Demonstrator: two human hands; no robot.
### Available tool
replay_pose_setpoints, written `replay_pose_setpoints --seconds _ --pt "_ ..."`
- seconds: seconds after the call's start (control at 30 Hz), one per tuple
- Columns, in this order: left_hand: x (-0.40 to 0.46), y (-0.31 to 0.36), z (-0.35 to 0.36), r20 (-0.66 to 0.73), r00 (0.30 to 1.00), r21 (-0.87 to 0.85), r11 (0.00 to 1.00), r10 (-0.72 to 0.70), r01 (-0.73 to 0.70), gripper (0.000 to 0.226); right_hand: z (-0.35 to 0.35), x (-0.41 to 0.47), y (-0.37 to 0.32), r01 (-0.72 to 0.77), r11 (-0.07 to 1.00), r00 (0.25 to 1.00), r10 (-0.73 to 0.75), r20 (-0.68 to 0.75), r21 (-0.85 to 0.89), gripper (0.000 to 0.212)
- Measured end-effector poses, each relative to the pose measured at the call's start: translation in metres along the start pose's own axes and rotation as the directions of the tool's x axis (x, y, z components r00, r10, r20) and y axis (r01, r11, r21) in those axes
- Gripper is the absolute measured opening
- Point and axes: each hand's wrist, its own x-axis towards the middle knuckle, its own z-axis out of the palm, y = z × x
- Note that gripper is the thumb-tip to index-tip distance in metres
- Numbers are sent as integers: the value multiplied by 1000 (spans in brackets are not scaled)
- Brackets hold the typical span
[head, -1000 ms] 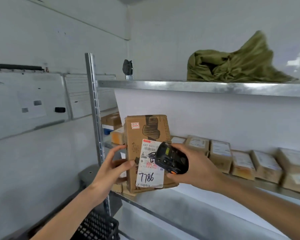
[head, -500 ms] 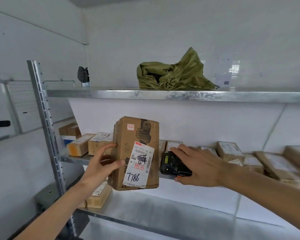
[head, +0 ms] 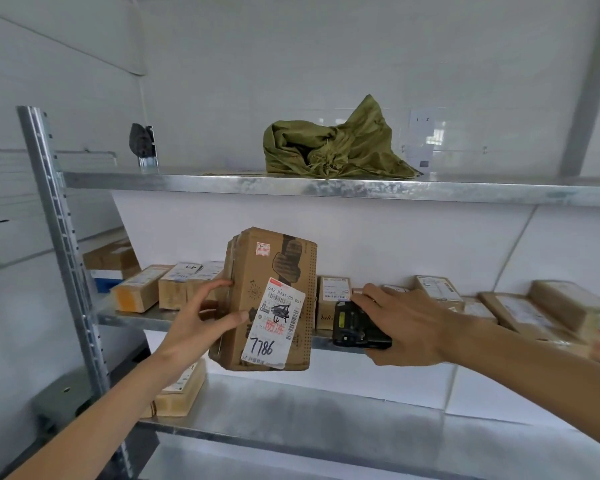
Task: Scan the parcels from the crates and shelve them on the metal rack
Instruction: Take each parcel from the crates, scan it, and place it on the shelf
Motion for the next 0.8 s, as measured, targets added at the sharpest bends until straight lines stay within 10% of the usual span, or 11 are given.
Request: replay_pose_setpoints --seconds 0.8 --pt "8 -3 3 9 1000 -37 999 4 -3 58 9 2 2 -39 997 997 44 71 -73 96"
